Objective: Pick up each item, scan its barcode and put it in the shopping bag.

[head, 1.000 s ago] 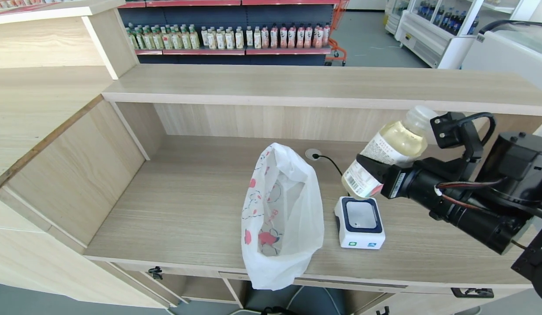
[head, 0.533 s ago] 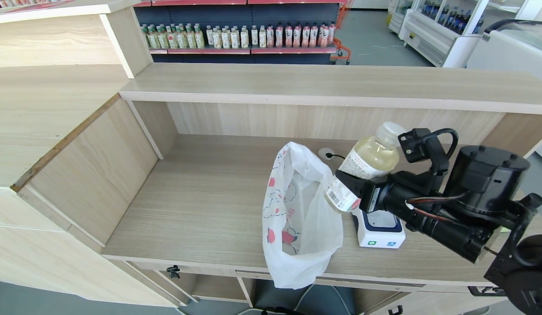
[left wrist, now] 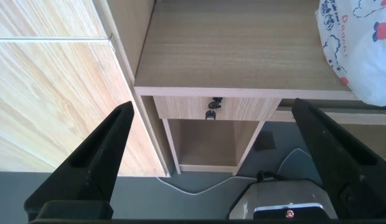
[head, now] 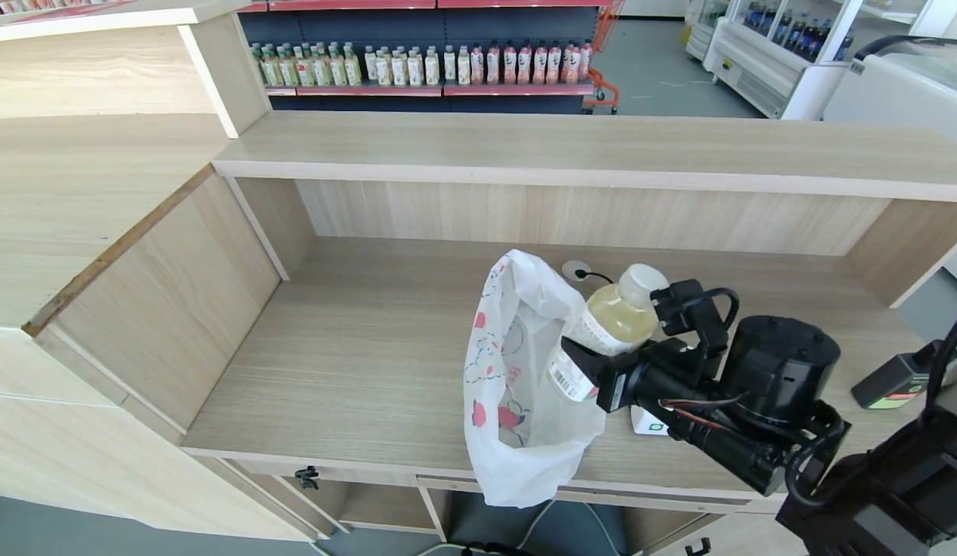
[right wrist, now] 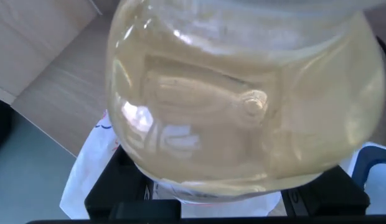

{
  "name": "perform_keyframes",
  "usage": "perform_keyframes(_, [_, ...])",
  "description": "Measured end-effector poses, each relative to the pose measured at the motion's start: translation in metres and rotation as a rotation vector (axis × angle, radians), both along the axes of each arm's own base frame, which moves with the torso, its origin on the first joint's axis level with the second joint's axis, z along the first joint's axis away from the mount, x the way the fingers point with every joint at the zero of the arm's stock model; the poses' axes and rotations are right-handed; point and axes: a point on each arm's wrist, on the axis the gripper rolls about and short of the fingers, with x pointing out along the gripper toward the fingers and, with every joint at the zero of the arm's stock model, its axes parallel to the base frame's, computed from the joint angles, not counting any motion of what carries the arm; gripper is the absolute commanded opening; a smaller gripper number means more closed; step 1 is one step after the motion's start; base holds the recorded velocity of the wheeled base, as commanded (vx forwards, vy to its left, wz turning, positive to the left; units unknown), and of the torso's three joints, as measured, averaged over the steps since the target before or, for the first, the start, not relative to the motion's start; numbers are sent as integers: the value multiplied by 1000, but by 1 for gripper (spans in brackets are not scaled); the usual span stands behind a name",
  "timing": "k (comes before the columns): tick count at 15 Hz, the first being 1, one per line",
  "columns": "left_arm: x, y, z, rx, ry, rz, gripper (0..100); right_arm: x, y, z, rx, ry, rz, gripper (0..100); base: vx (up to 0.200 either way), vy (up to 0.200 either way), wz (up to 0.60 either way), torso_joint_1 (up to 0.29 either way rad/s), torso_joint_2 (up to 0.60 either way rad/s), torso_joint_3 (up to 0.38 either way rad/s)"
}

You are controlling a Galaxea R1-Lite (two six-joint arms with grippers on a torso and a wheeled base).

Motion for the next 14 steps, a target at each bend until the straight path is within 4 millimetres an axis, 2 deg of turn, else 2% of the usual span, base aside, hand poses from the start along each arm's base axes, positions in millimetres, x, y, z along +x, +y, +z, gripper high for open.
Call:
perform_keyframes(10, [0, 0, 0, 0, 0, 0, 100, 21, 15, -55, -80, 28, 13, 0, 0, 0, 0, 0, 0, 0])
perform_keyframes(14, [0, 0, 0, 0, 0, 0, 100, 35, 21, -66, -115, 3, 71, 0, 0, 0, 0, 0, 0, 0])
